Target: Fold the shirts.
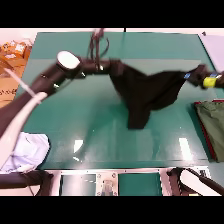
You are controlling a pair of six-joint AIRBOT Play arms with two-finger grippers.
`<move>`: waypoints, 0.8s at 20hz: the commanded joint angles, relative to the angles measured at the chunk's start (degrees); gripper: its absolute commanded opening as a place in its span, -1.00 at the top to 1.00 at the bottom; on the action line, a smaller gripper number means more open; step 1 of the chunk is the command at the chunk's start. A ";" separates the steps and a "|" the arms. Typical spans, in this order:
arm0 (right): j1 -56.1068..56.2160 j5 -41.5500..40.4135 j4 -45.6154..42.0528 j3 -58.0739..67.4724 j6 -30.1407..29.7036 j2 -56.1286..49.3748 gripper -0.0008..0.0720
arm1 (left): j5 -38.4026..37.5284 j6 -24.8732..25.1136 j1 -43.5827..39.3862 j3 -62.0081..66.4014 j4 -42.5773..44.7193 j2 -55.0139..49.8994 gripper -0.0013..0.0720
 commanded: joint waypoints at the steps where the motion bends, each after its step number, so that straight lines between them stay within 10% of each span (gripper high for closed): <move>1: 0.04 -0.83 3.15 9.90 -1.01 8.28 0.91 | -3.96 -3.30 0.15 8.17 14.60 10.95 0.89; 9: 0.02 -11.87 3.02 19.80 -1.03 27.15 0.91 | -4.24 -3.32 0.17 18.75 21.88 29.42 0.89; 16: 0.02 -12.07 2.49 18.45 -1.03 26.95 0.91 | -4.09 -16.83 0.17 20.83 39.95 26.75 0.89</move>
